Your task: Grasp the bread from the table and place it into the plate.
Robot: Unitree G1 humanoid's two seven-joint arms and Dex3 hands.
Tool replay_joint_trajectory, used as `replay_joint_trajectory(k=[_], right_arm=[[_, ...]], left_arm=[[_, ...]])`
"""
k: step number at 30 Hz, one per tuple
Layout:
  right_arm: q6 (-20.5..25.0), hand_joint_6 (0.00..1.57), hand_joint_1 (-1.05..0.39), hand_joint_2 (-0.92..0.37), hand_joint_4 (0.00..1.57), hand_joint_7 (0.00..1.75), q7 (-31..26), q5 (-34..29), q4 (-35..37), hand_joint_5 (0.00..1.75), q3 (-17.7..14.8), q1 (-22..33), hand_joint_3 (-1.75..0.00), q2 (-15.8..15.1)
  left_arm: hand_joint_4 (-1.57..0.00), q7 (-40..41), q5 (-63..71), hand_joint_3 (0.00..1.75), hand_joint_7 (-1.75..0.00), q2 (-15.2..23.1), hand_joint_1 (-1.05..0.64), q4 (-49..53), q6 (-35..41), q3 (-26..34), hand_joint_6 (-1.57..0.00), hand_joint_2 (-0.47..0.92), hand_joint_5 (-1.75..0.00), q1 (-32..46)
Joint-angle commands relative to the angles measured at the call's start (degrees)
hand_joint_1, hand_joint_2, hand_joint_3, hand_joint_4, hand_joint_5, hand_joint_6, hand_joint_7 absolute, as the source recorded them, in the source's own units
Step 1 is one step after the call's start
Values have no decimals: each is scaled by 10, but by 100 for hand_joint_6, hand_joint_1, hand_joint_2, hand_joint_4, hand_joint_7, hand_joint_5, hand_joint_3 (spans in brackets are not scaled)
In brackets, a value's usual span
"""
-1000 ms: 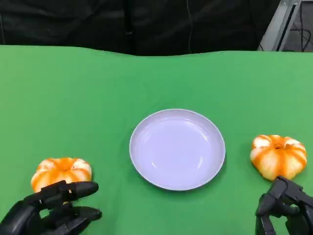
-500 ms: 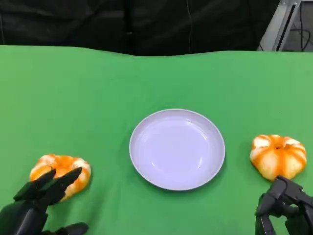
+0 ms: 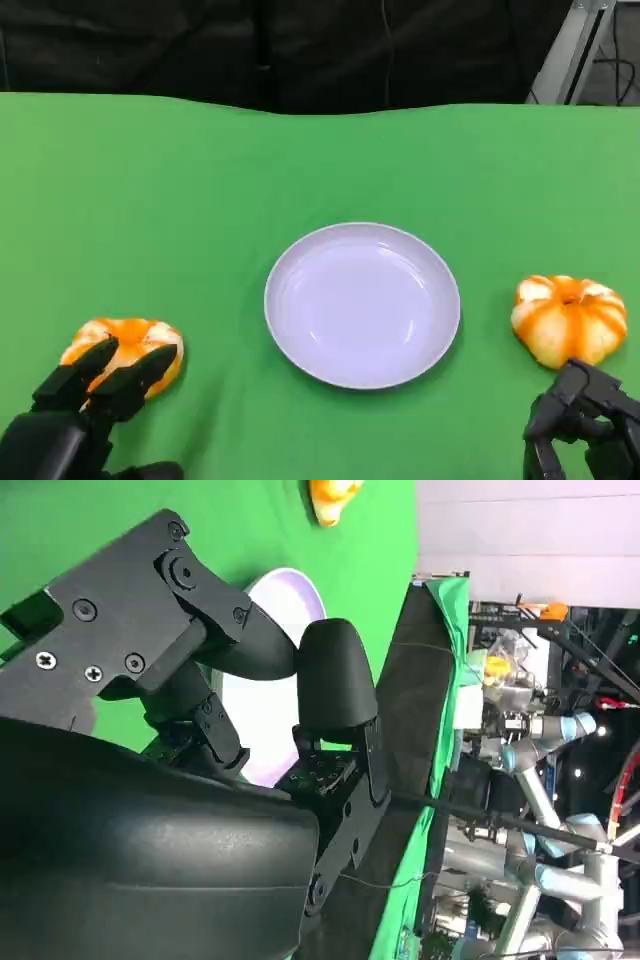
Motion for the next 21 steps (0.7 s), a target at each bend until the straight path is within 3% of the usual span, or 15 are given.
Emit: replay_joint_trajectory(k=[1,15,21], right_arm=[[-1,76,-15,-50,86,159,-2,2,-5,175,-5,0,-130,-9],[-5,76,-15,-50,86,159,-3,0,1,175,-5,-4,-130,-7],[-4,76,-15,-51,86,159,-5,-3,2,175,-5,-4,-129,-8]], left_arm=[[-16,12,7,14,-1,16,-67,-5,11,-3,-39,92,-10,0],[-28,-12,42,10,-2,55,-66,-59,57,-17,-43,92,-10,1],[-33,-83,49,11,-2,86,-66,-76,111,-21,-45,92,-10,-24]])
